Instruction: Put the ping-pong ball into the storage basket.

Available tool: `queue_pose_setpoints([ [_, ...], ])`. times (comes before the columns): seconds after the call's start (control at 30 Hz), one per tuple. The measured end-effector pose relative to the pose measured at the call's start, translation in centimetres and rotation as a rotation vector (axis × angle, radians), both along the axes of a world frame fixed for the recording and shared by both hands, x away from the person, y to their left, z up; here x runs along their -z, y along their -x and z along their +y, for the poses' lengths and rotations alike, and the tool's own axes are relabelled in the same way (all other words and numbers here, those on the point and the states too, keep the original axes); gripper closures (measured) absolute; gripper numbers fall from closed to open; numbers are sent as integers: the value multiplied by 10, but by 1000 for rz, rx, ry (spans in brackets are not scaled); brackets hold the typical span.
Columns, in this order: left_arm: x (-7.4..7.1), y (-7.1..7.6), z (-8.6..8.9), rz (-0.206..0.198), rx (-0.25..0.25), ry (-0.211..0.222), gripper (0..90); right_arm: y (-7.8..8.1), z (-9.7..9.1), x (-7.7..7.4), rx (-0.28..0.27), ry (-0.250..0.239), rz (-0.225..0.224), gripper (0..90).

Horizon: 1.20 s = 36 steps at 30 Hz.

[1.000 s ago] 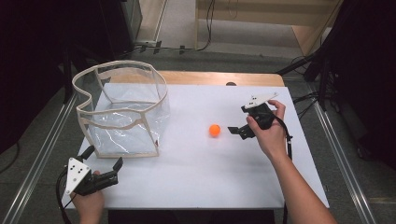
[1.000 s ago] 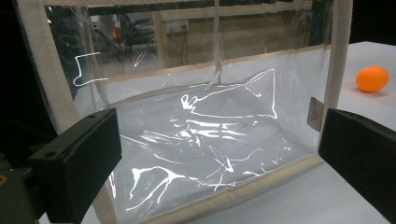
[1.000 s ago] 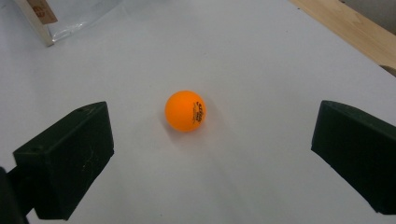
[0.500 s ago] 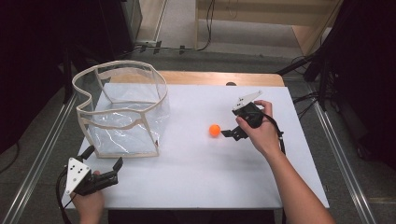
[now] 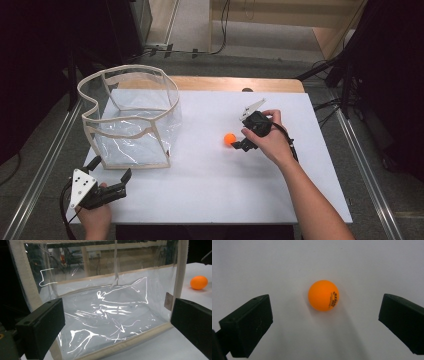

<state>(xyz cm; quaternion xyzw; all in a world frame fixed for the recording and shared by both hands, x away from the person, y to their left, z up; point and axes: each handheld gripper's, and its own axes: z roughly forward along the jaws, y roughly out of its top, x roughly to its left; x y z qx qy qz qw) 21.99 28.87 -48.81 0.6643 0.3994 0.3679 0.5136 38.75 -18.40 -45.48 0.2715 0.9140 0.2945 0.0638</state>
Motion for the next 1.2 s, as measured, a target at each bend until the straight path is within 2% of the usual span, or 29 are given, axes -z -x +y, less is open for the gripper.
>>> queue_pose_setpoints([
  [0.07, 0, 0, 0, 0, 0, 0, 1, -2, 3, 2, -17, -3, 20, 0],
  [0.27, 0, 0, 0, 0, 1, 0, 1, -6, 12, 6, -38, 29, 31, 0],
  [0.77, 0, 0, 1, 2, 3, 9, 0, -16, 31, 18, -53, 94, 81, 0],
  [0.97, 0, 0, 1, 3, 3, 8, 1, -18, 34, 20, -59, 80, 101, 1],
  [1.07, 0, 0, 1, 3, 3, 9, 1, -19, 34, 20, -53, 100, 86, 113],
  [1.13, 0, 0, 1, 3, 3, 8, 1, -19, 34, 21, -49, 86, 89, 118],
  [1.2, 0, 0, 1, 3, 3, 9, 0, -19, 35, 21, -49, 94, 89, 121],
])
